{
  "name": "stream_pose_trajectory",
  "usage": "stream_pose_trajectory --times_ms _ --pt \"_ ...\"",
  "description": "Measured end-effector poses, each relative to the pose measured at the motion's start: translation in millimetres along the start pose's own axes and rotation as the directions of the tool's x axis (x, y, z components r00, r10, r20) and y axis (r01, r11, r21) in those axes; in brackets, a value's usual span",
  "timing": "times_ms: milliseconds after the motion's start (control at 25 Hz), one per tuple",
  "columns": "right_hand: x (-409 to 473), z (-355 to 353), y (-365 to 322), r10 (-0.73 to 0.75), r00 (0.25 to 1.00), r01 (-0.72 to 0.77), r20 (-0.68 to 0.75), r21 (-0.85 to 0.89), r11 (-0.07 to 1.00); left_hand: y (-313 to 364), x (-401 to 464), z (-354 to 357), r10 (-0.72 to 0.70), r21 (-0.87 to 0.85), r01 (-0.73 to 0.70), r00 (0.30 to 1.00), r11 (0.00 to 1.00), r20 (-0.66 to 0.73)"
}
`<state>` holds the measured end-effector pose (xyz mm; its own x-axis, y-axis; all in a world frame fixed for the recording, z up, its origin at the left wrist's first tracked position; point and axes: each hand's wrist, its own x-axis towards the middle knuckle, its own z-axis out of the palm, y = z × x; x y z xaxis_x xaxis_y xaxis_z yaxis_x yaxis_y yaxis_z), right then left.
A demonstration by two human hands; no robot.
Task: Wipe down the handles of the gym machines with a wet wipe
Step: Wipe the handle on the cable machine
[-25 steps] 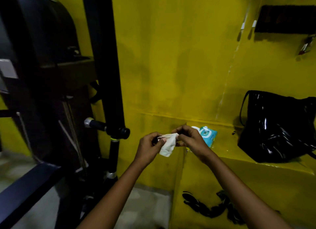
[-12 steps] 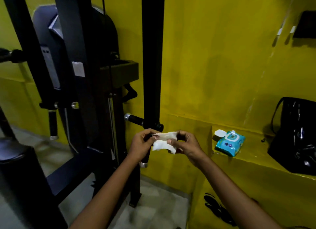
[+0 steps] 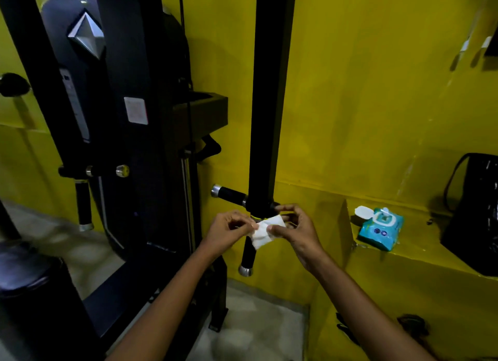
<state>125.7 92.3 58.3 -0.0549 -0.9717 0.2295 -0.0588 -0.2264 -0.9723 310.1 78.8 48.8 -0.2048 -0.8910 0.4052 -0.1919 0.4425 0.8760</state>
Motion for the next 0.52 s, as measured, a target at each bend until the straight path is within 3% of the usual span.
stream_pose_trajectory --times_ms 80,160,240,360,520 --pt "3 10 6 -0.026 0.991 0.023 -0.133 -0.025 0.999 -9 6 -7 0.019 0.142 -0.023 0.999 0.99 0.026" --pt "1 18 11 -0.144 0.971 0.118 -0.19 -0.142 0.983 -14 14 -17 0.074 0.295 -0.082 0.997 0.952 0.036" --pt "-2 27 16 -0.317 0.928 0.242 -0.194 -0.333 0.911 -22 28 -30 0.201 0.553 -0.217 0.975 0.805 0.09" --pt "-2 38 27 -0.535 0.84 0.34 -0.094 -0.678 0.652 -37 56 -47 0.22 0.748 -0.309 0.95 0.587 0.22" --pt "10 48 52 -0.556 0.823 0.323 0.116 -0.901 0.29 -62 84 -46 0.167 0.774 -0.323 0.946 0.545 0.276"
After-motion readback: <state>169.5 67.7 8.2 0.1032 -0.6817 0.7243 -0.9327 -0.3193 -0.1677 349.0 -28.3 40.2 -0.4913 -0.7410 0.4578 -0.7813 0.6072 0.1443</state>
